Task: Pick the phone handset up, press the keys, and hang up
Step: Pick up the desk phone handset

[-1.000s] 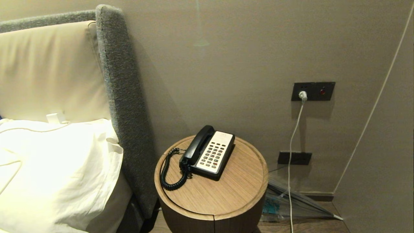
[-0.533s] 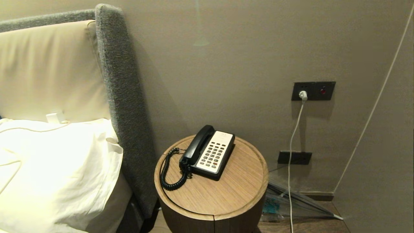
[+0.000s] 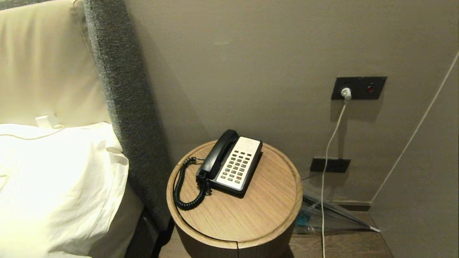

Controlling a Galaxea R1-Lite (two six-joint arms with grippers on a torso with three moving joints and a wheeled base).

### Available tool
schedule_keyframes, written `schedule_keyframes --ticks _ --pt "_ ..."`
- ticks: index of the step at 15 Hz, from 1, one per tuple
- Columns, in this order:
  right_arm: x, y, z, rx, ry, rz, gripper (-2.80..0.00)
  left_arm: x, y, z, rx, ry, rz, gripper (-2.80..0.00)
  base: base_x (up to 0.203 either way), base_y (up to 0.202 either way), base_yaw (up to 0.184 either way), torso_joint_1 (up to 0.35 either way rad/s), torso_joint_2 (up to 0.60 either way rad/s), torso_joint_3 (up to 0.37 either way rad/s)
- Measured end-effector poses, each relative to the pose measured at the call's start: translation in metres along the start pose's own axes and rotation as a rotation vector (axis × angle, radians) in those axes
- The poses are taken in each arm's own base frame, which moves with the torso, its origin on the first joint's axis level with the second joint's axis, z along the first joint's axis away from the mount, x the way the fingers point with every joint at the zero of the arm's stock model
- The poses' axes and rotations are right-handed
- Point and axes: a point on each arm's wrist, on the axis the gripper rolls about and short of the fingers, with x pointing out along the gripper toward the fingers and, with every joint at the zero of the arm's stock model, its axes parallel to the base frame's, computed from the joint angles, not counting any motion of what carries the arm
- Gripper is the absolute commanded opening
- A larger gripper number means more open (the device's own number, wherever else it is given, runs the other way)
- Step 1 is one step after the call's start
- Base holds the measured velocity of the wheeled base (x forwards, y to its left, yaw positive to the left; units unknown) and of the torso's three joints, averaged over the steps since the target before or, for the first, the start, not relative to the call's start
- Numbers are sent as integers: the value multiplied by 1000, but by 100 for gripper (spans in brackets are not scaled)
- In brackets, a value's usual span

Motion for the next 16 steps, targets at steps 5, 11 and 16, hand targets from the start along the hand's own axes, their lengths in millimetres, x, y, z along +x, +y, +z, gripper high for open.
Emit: schedule_keyframes --ticks 5,11,16 --pt "0 0 0 0 0 0 -280 0 0 0 2 0 0 -280 0 0 0 2 3 -198" --pt "0 0 0 0 0 0 -280 0 0 0 0 0 1 -280 0 0 0 2 4 -199" --pt "0 0 0 0 0 0 -280 0 0 0 0 0 0 -280 0 0 0 3 3 -198"
